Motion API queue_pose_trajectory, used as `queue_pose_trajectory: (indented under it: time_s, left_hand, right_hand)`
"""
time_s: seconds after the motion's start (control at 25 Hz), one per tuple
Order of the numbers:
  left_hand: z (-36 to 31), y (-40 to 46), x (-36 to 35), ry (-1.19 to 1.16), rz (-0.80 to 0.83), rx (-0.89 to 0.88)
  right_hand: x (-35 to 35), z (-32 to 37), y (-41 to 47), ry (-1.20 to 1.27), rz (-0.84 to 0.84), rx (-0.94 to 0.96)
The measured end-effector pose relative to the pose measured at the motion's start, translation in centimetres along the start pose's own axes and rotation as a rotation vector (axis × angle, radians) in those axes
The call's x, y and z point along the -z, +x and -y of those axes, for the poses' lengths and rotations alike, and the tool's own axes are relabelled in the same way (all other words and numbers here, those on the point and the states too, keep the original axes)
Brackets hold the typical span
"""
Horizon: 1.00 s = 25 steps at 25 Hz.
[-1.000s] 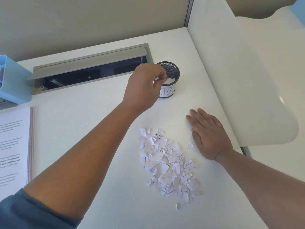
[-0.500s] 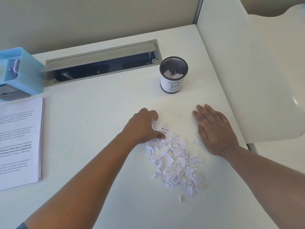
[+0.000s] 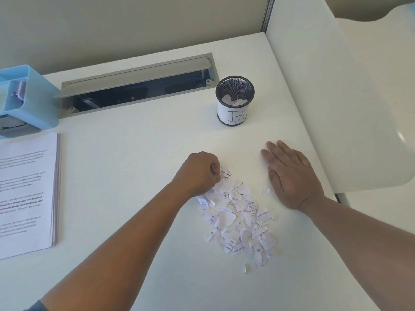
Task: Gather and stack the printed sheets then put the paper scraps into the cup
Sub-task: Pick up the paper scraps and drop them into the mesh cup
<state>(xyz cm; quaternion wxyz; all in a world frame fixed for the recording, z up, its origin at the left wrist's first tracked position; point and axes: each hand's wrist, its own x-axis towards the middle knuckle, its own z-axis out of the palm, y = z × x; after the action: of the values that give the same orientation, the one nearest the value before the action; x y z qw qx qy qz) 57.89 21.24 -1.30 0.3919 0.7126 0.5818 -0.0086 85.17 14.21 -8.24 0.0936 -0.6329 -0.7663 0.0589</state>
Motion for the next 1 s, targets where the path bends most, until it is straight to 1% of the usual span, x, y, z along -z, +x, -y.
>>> queue_pose_trajectory:
  time_s: [0.12,0.2,0.28,0.4,0.52,0.64,0.76,0.88,0.92,1.0]
  left_hand:
    - [-0.5,-0.2,1.6,-0.107,-0.016,0.013]
    - [-1.5,-0.1,3.4,-0.155,-0.054,-0.009]
    - [-3.0,0.4,5.3,-0.189,-0.146,-0.071]
    - [-6.1,2.2,7.9,-0.213,-0.332,-0.201]
    - [-8.3,5.0,9.4,-0.19,-0.435,-0.309]
    - [-9.1,7.9,9.7,-0.102,-0.452,-0.329]
    - [-8.8,9.5,9.5,-0.048,-0.443,-0.302]
    - [-8.2,9.8,9.1,-0.073,-0.451,-0.307]
    - [-7.9,9.6,9.0,-0.093,-0.471,-0.327]
    - [-7.5,8.7,8.2,-0.138,-0.561,-0.402]
  right_hand:
    - [0.0,0.0,0.0,0.002,0.001,0.001]
    - [0.0,0.0,0.0,0.006,0.0,-0.002]
    - [-0.1,-0.1,0.0,0.006,0.003,-0.006]
    - [-0.1,-0.2,0.0,0.003,0.008,-0.002]
    - [-0.1,-0.2,0.0,0.004,0.011,0.0]
    - [0.0,-0.3,0.0,0.003,0.02,0.005]
    - [0.0,-0.2,0.0,0.011,0.015,0.005]
    - [0.0,-0.2,0.0,0.013,0.009,0.012]
    - [0.0,-0.1,0.0,0.012,0.009,0.013]
    - [0.1,-0.1,0.0,0.012,0.014,0.014]
